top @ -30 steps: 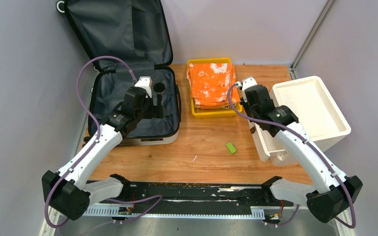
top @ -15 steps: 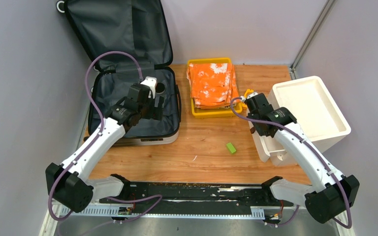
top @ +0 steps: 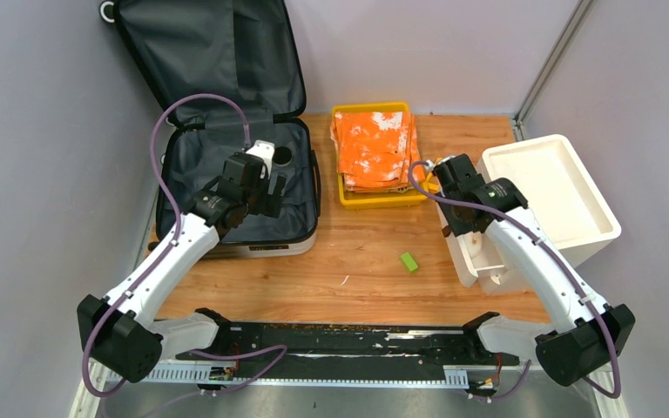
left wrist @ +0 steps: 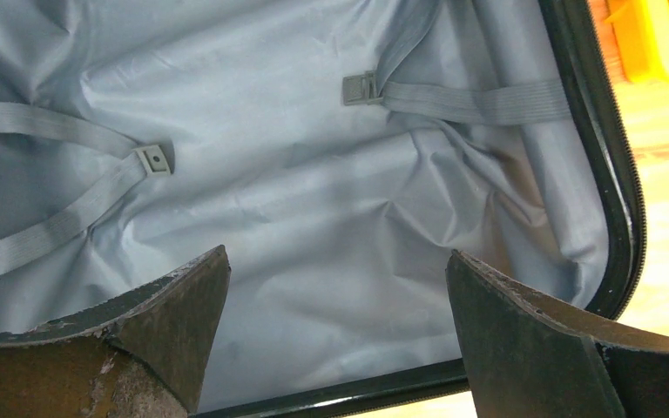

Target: Open, take out, and arrange the luggage

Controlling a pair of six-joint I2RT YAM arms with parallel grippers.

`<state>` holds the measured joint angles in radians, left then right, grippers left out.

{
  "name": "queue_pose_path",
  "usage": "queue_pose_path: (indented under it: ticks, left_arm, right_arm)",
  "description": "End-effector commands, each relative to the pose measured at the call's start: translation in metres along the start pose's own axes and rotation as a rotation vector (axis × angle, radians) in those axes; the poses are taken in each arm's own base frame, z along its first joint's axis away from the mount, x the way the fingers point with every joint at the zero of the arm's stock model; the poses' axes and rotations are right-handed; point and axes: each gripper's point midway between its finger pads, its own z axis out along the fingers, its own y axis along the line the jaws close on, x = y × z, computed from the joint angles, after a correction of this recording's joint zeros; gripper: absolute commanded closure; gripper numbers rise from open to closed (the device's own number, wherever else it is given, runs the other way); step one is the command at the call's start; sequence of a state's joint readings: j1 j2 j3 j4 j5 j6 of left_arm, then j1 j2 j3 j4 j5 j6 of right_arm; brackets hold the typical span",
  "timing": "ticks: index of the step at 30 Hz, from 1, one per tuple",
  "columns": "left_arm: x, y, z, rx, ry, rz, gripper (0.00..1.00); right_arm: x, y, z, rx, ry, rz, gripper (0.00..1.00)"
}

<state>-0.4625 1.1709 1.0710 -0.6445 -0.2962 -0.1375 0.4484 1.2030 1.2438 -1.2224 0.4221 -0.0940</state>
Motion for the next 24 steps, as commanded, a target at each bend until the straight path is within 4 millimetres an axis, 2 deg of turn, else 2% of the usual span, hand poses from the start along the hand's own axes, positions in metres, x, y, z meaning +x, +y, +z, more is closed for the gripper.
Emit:
queue_pose_path:
  ticks: [1,5,8,12,15,17,20,24]
  left_arm:
    - [-0.003,0.006,-0.002,-0.027,-0.034,0.015,0.00]
    - [0.001,0.008,-0.002,-0.033,-0.038,0.016,0.00]
    - [0.001,0.011,-0.005,-0.046,-0.047,0.012,0.00]
    - [0.000,0.013,-0.009,-0.047,-0.069,0.010,0.00]
    - [-0.002,0.014,-0.011,-0.049,-0.080,0.010,0.00]
    - [-0.001,0.014,-0.011,-0.051,-0.078,0.010,0.00]
    - [-0.001,0.014,-0.010,-0.051,-0.075,0.012,0.00]
    - [-0.001,0.013,-0.010,-0.044,-0.075,0.016,0.00]
  right_arm:
    - [-0.022,0.014,-0.002,-0.087,-0.083,0.048,0.71]
    - [-0.038,0.037,0.015,-0.170,-0.153,0.056,0.78]
    - [-0.050,0.050,0.019,-0.229,-0.189,0.067,0.82]
    - [-0.050,0.058,0.035,-0.232,-0.177,0.037,0.86]
    - [-0.037,0.049,0.054,-0.142,-0.115,0.005,0.88]
    - [-0.025,0.035,0.063,-0.043,-0.061,-0.011,0.90]
    - [-0.010,0.012,0.068,0.098,-0.010,-0.037,0.94]
    - [-0.006,0.001,0.064,0.156,-0.010,-0.043,0.95]
